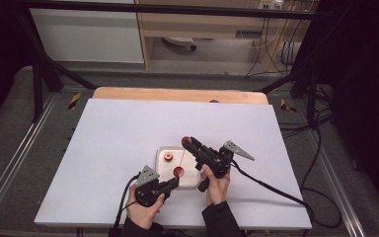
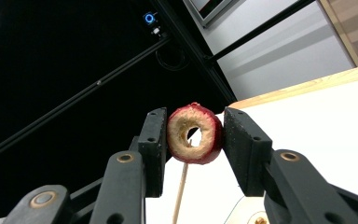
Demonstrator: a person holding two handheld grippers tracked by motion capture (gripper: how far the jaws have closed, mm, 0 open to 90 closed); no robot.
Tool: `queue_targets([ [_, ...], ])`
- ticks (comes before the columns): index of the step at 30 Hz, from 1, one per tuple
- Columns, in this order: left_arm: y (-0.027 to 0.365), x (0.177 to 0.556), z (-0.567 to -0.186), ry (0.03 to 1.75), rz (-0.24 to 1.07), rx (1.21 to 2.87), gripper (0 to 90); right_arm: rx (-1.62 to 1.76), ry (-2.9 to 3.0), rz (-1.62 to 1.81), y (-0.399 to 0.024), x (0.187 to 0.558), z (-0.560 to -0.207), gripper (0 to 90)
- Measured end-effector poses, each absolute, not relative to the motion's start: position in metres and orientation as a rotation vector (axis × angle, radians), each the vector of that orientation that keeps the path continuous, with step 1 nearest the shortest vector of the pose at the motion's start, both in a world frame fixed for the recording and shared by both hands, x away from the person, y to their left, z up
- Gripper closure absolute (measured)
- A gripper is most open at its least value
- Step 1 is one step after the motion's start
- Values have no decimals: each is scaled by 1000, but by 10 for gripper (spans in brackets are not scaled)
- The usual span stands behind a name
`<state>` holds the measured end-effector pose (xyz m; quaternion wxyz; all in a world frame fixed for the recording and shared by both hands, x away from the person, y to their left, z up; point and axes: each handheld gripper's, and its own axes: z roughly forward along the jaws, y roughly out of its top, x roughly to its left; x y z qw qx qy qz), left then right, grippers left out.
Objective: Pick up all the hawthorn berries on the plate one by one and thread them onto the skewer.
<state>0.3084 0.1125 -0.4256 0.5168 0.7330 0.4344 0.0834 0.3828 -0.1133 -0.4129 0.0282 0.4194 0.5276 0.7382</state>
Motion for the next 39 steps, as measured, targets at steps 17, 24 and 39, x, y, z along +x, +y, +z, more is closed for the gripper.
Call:
queue_targets([
  [17, 110, 304, -428, 1072, 206, 1725, 887, 1387, 1602, 2258, -108, 378, -419, 616],
  [24, 109, 305, -424, 1060, 214, 1716, 887, 1383, 1636, 2258, -107, 376, -419, 619],
  [39, 112, 321, -422, 1041, 231, 1742, 887, 1368, 1797, 2191, -102, 365, -429, 618],
])
